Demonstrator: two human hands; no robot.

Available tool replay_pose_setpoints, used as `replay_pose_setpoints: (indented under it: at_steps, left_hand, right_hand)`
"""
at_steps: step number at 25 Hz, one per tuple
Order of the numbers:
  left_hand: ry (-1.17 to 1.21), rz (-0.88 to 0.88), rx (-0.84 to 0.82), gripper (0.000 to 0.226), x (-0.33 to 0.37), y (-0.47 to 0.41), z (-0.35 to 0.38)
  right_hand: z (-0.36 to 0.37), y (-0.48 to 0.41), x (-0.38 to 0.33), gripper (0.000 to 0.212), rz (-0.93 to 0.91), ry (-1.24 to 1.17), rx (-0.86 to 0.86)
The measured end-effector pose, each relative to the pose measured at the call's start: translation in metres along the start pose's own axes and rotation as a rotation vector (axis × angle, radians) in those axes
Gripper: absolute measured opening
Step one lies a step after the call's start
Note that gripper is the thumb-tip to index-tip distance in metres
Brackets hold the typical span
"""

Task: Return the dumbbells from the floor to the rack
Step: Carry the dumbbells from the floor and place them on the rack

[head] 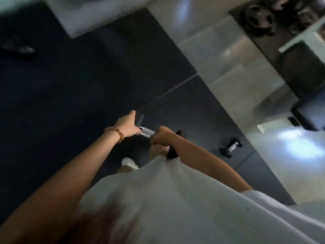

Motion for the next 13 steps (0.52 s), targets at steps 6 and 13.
replay_pose_setpoints:
  at_steps: [6, 13]
  left_hand:
    - [0.225, -0.180, 0.231, 0.084, -0.169, 0.081, -0.081]
    - [0.255, -0.381, 0.578, 0.072, -0.323, 0.166, -0.145]
  right_hand:
    - [0.086, 0.002, -0.174, 0.010, -0.199, 0.268, -0.111]
    - [0.204, 0.000, -0.328, 0.029, -0.428, 0.400, -0.230]
Point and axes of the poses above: each hand's wrist, its own y-axis away from the middle knuckle, its own z-axis out of the palm, x = y × z, the point moved 9 cm from there along -y, towards the middle knuckle, and after that the axes turned 1 degree about x, right-handed, at the moved point
